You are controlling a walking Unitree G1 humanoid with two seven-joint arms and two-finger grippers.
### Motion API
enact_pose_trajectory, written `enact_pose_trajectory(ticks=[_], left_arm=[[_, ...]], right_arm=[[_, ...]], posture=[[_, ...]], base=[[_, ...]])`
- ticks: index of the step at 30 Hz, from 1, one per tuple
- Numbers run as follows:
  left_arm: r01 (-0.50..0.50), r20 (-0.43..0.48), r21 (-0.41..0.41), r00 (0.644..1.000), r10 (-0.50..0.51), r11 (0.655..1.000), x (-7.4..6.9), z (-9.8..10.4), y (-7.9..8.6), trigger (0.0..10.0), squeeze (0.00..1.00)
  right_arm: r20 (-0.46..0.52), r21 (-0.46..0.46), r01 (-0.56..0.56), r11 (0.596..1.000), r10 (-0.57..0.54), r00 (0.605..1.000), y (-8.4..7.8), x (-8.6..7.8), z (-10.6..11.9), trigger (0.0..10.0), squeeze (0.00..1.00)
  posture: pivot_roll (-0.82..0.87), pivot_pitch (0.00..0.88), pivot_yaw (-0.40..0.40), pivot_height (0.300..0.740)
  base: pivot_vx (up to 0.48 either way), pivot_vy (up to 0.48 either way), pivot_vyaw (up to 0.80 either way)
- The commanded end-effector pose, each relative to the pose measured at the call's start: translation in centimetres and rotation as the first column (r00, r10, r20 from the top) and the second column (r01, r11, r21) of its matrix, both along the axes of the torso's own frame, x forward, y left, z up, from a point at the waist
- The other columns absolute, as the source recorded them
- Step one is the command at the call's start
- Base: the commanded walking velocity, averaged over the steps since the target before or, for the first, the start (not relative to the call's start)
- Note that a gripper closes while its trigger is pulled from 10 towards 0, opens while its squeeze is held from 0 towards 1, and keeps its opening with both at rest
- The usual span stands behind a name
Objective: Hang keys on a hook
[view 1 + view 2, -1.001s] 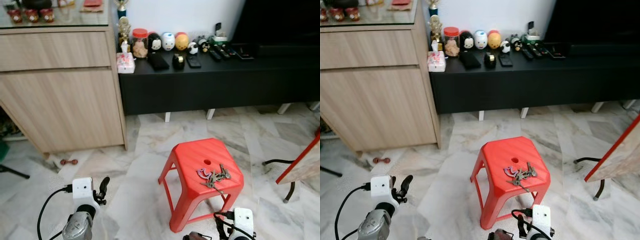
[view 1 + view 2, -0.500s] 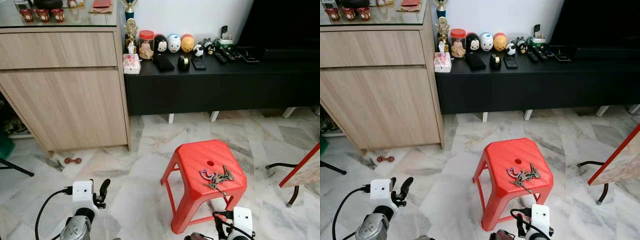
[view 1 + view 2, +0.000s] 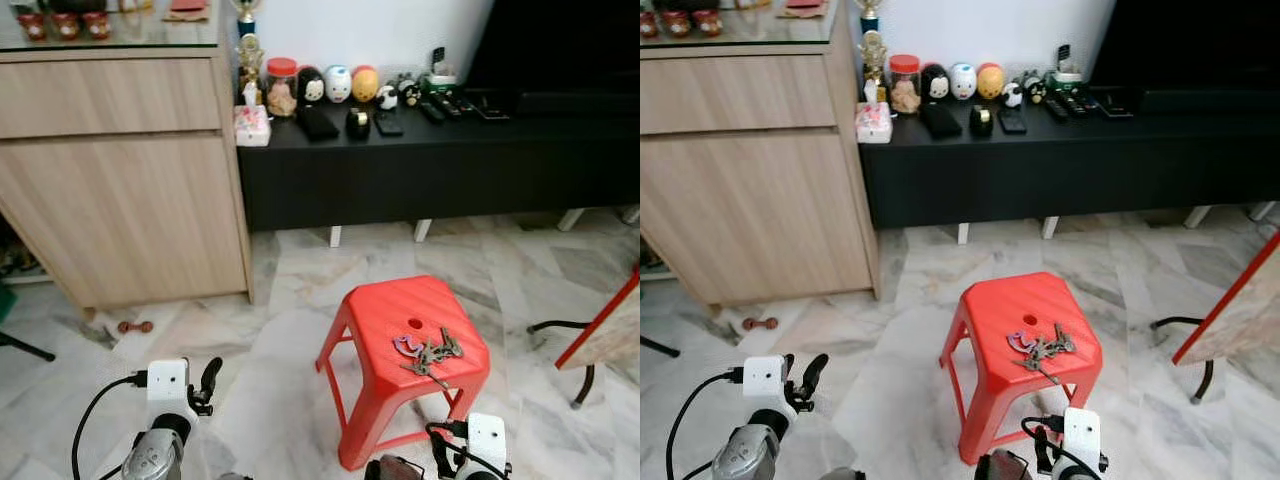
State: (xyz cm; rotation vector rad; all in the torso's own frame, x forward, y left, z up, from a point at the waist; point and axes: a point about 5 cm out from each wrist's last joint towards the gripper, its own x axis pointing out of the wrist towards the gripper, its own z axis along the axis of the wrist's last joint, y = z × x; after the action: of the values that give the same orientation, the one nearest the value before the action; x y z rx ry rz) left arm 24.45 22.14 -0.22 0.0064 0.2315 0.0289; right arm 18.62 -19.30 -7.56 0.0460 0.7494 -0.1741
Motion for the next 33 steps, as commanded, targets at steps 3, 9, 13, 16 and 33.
enact_pose_trajectory(ticks=[3, 9, 13, 16, 33], left_arm=[[-0.014, -0.004, -0.007, 1.0, 0.014, 1.0, 0.01, -0.02, 0.21, 10.0, 0.0], [-0.013, -0.003, -0.004, 1.0, 0.013, 1.0, 0.09, 0.01, 0.22, 10.0, 0.0], [-0.014, -0.011, -0.001, 1.0, 0.014, 1.0, 0.08, -0.1, 0.14, 10.0, 0.0], [-0.015, -0.015, -0.003, 1.0, 0.015, 1.0, -0.01, -0.21, 0.14, 10.0, 0.0], [-0.008, -0.023, 0.0, 1.0, 0.008, 1.0, -0.27, -0.4, -0.06, 10.0, 0.0]], right_arm=[[-0.005, 0.004, 0.038, 0.999, -0.038, 0.999, -0.26, -0.11, -0.04, 10.0, 0.0], [0.009, -0.002, 0.039, 0.999, -0.039, 0.999, -0.27, 0.01, 0.07, 10.0, 0.0], [0.01, -0.008, 0.037, 0.999, -0.037, 0.999, -0.3, 0.01, 0.08, 10.0, 0.0], [0.011, -0.011, 0.038, 0.999, -0.038, 0.999, -0.3, 0.0, 0.08, 10.0, 0.0], [0.105, -0.018, -0.129, 0.991, 0.13, 0.986, 0.17, 0.67, 0.83, 10.0, 0.0]], posture=[[0.12, 0.051, -0.08, 0.635], [0.12, 0.048, -0.08, 0.635], [0.12, 0.048, -0.08, 0.635], [0.12, 0.05, -0.08, 0.635], [0.11, 0.075, -0.07, 0.635]], base=[[0.384, 0.0, 0.0], [0.389, 0.0, -0.42], [0.228, 0.0, 0.0], [0.0, 0.0, 0.0], [0.0, 0.0, 0.0]])
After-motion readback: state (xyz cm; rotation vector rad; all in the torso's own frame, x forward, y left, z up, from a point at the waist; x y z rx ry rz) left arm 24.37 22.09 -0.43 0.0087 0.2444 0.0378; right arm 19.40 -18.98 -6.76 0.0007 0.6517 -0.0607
